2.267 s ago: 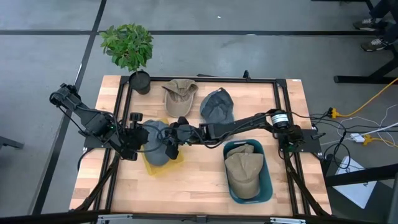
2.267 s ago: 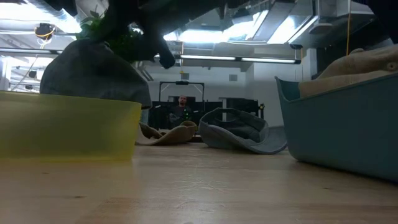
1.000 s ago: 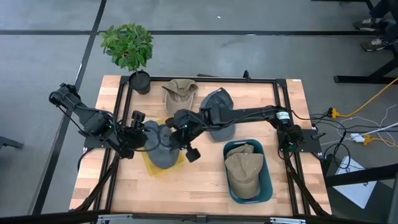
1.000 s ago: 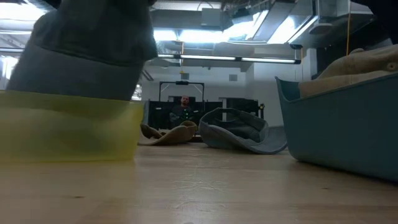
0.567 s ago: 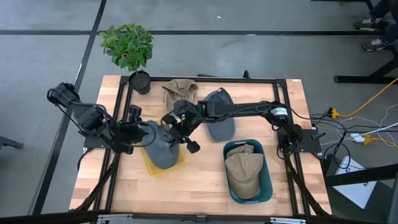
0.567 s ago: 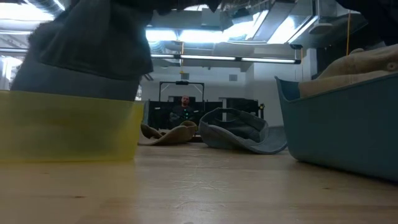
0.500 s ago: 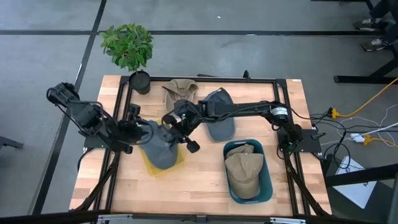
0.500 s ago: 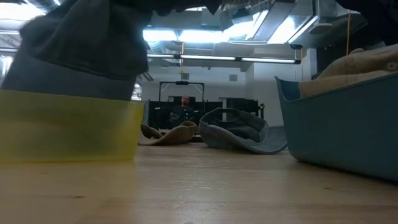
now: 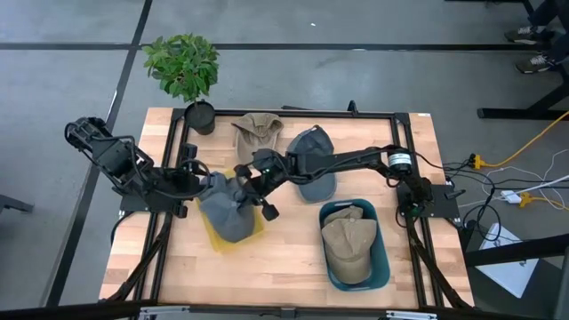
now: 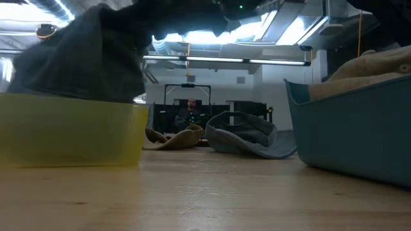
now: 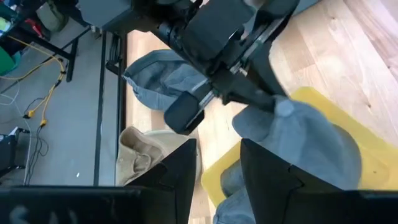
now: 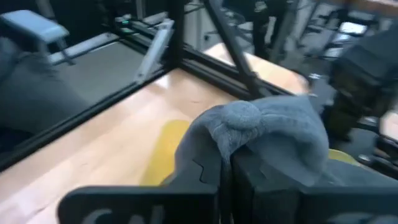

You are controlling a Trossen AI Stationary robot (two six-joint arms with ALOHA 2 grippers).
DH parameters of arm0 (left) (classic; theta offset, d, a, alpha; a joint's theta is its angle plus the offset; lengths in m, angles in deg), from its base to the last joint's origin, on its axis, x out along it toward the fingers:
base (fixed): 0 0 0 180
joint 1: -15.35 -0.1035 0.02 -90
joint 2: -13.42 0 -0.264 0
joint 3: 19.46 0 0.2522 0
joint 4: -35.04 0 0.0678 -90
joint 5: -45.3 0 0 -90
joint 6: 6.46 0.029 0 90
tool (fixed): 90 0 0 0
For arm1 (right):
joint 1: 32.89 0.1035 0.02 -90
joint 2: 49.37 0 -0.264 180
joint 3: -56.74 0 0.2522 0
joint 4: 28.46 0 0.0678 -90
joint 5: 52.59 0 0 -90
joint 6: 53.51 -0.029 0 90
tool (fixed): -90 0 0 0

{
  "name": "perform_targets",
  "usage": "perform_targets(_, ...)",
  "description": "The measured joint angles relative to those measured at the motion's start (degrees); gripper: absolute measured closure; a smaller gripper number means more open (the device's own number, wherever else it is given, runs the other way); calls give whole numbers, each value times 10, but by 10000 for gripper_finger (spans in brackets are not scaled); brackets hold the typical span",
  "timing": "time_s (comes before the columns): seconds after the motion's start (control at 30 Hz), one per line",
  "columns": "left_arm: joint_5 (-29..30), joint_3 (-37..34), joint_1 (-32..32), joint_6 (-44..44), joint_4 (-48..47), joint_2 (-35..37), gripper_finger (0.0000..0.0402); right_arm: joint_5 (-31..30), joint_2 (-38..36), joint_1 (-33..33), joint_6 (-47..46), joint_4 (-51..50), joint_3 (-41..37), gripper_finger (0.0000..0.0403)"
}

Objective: Pick & Place hat
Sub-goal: Put the left gray cap into the yellow bin

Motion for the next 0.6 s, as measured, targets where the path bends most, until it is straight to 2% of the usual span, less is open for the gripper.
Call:
perform_targets(0.17,-5,0,0,-22,0,0,282,-47,1,0,-28,52,-31,388)
perform_targets(0.3,-8,0,0,-25,0,0,282,-55,0,0,-38,78,-36,369)
perform_targets(0.4,-8,0,0,-25,0,0,285,-52,0,2,-36,82,-36,338)
perform_targets(0.6,-8,0,0,-25,0,0,283,-55,0,3,-49,67,-36,247)
